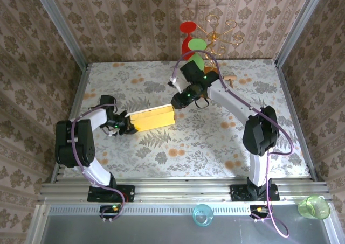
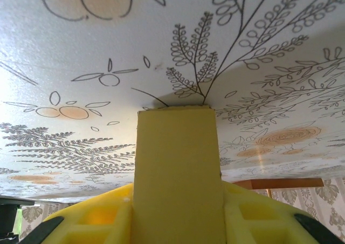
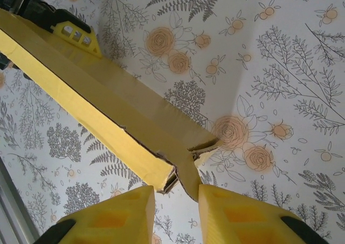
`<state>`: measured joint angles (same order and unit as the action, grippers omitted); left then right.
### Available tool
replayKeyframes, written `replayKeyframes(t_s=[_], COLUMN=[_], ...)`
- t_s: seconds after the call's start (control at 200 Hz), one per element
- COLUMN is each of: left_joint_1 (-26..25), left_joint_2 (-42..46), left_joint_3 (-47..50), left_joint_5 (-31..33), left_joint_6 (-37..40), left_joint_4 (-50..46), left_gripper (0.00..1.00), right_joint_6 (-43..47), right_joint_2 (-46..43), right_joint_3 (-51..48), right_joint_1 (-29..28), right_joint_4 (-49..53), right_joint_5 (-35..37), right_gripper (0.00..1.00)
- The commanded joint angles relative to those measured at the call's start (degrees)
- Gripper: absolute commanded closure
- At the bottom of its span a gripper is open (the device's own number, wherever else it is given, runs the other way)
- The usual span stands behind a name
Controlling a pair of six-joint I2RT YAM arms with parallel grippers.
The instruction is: Fold the paper box
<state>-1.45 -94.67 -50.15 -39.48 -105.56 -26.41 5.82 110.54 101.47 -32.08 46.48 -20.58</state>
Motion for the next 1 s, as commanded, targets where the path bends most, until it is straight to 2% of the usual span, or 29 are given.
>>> replayKeyframes(t_s=[0.0,0.285,0.525,0.765,0.995], left_joint_1=[0.31,0.31,0.31,0.31,0.31], left_joint_2=[-1.91,-2.31,-2.28,-2.63,-2.72], left_joint_3=[-0.50,-0.91,-0.90,-0.98,-0.89], left_joint_5=[4.42,4.33,4.24,4.15,3.98], left_joint_6=[1.18,1.54,1.24,1.18,0.83], left_joint_4=[-4.96,-4.74,-4.25,-3.81,-3.25], left_gripper=[0.81,0.83,0.84,0.85,0.86], right_joint_6=[0.37,-0.19,-0.63,-1.09,-2.65], right_joint_2=[1.01,1.91,2.39,2.40,1.78], right_joint_3=[1.80,2.70,2.64,2.58,1.99], right_joint_1=[-0.61,-0.62,-1.01,-1.41,-2.54], right_joint_4=[2.65,2.39,2.34,1.95,1.21], right_joint_5=[1.53,2.77,2.78,3.91,6.44], right_gripper=[0.73,0.75,0.84,0.87,0.98])
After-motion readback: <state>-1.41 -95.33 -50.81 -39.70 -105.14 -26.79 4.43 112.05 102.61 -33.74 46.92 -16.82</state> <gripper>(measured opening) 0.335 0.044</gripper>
